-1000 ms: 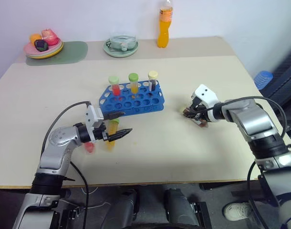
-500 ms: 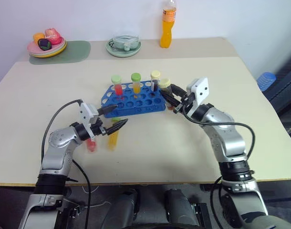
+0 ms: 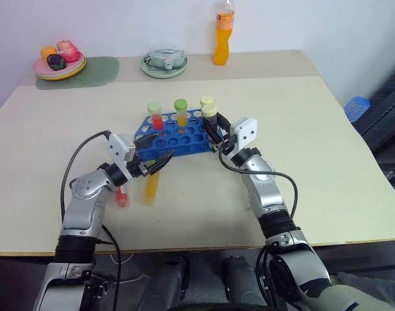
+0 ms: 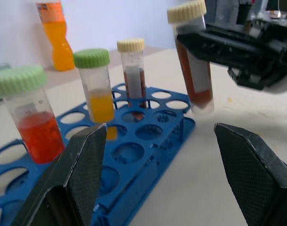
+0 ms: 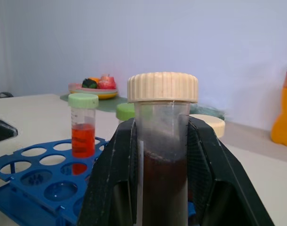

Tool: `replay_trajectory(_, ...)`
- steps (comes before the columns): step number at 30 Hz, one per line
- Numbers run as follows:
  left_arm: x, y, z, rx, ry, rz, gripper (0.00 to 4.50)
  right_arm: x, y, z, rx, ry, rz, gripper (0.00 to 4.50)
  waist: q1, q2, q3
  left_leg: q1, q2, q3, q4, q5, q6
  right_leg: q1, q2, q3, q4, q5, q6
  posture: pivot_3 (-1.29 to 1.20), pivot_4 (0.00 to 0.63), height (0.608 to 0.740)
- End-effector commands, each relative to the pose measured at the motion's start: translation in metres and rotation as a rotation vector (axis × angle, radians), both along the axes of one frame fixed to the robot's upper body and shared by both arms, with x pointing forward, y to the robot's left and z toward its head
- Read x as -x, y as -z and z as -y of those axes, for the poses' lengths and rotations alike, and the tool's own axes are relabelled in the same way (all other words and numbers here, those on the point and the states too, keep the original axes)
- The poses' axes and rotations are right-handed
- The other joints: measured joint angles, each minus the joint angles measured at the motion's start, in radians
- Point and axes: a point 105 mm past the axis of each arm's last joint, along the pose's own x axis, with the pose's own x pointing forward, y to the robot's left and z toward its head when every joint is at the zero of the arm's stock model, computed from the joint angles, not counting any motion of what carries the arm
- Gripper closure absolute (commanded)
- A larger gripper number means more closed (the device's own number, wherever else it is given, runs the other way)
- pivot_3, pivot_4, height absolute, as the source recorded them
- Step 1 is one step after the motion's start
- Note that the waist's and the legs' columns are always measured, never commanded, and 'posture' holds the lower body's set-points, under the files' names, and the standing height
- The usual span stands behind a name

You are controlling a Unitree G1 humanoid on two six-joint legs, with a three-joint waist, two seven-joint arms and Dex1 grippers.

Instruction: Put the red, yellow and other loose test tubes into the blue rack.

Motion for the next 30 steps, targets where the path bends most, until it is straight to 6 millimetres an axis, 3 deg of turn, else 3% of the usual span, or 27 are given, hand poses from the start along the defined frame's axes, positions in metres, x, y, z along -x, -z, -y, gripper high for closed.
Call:
replay_trajectory(1, 0.006, -0.016, -0.004, -0.002, -0.022, 0.047, 0.77, 0.003, -0.032, -0.006, -0.044, -0.04, 0.112, 3.71, -0.001, 0.0, 0.0, 0.0, 0.0, 0.0, 0.0, 0.0, 0.0, 0.0, 0.0, 0.0, 0.0, 0.0, 0.0, 0.0, 0.15, 0.74)
replay_trajectory(4, 0.009, -0.019, -0.006, -0.001, -0.041, 0.045, 0.77, 0.005, -0.048, -0.008, -0.085, -0.072, 0.147, 3.71, -0.002, 0.0, 0.0, 0.001, 0.001, 0.0, -0.001, 0.0, 0.0, 0.0, 0.001, 0.001, 0.0, 0.0, 0.0, 0.0, 0.15, 0.74)
replay_trajectory(7, 0.01, -0.021, -0.006, 0.001, -0.052, 0.043, 0.77, 0.004, -0.052, -0.013, -0.097, -0.09, 0.153, 3.71, -0.002, 0.0, 0.0, 0.002, 0.002, 0.0, -0.001, 0.0, 0.0, 0.0, 0.002, 0.001, 0.0, 0.0, 0.0, 0.0, 0.15, 0.74)
replay_trajectory(17, 0.015, -0.025, -0.01, 0.001, -0.084, 0.044, 0.77, -0.011, -0.039, -0.02, -0.128, -0.097, 0.078, 3.71, -0.004, 0.0, 0.0, 0.003, 0.003, 0.0, -0.002, 0.0, 0.0, 0.0, 0.004, 0.001, 0.0, 0.0, -0.001, 0.0, 0.15, 0.74)
replay_trajectory(30, 0.025, -0.025, -0.019, -0.009, -0.123, 0.04, 0.77, -0.027, -0.024, -0.012, -0.142, -0.063, 0.018, 3.71, -0.023, 0.001, 0.0, 0.003, 0.005, 0.0, -0.004, 0.001, -0.002, 0.0, 0.006, 0.002, 0.0, 0.001, -0.003, 0.0, 0.15, 0.74)
